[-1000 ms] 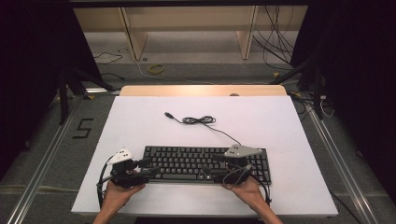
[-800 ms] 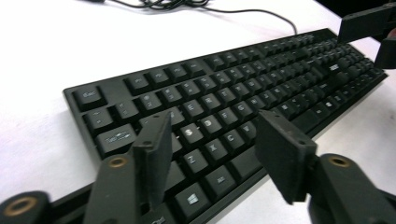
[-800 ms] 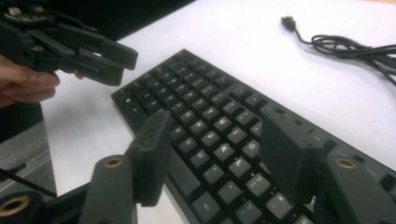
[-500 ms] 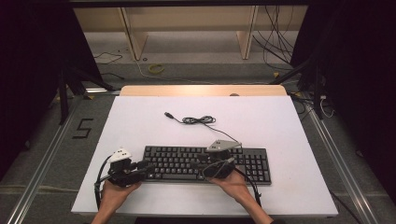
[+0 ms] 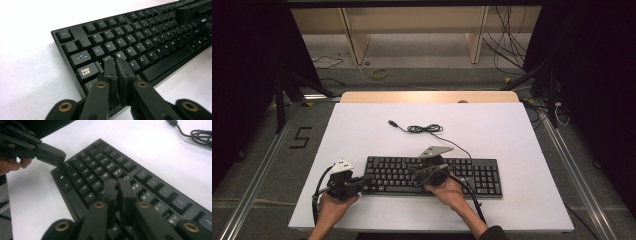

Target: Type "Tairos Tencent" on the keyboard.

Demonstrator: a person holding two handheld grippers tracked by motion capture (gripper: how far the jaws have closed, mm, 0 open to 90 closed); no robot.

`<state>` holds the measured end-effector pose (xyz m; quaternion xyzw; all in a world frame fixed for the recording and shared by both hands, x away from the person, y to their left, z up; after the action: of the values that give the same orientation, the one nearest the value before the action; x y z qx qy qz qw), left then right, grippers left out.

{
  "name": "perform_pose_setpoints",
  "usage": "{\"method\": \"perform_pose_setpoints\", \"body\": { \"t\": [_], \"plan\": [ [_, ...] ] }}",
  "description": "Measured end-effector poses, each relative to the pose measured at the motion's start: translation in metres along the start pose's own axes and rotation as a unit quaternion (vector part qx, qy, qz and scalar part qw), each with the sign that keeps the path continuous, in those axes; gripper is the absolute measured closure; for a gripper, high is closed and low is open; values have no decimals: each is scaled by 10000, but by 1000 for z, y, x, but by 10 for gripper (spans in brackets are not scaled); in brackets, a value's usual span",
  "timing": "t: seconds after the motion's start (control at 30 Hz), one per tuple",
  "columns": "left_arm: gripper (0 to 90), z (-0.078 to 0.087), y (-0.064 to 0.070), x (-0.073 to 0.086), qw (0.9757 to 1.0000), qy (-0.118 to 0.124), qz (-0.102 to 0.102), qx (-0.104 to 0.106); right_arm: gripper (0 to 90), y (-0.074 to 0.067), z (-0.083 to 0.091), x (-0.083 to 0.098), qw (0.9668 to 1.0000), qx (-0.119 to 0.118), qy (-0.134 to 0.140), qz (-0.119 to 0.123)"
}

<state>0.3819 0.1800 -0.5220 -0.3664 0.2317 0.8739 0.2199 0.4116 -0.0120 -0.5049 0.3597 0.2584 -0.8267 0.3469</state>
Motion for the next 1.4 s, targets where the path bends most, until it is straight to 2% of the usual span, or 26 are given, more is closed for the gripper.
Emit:
{"method": "perform_pose_setpoints", "body": {
  "t": [0.27,0.57,0.97,1.4],
  "plan": [
    [890,-3,-1,3,9999,-154,-2,-21,900,-6,-21,-5,9998,31,-190,48],
    [890,-4,-3,5,9997,-227,15,-34,900,-4,-39,-6,9993,137,-339,28],
    [890,-6,-5,7,9994,-330,14,-49,900,-3,-49,-4,9987,196,-462,9],
    [890,-7,-6,8,9993,-378,19,-40,900,-3,-50,-4,9987,191,-475,21]
  ]
}}
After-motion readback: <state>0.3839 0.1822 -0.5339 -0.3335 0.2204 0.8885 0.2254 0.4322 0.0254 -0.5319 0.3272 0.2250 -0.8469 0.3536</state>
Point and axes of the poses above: each handheld gripper's, and its own axes: z roughly backward along the jaws, x roughly out of its underside, y roughly to its right, the point moved 8 cm from there along -z, roughly forward along the jaws, and after that the axes turned 2 degrees about x, right-handed, at the moved point
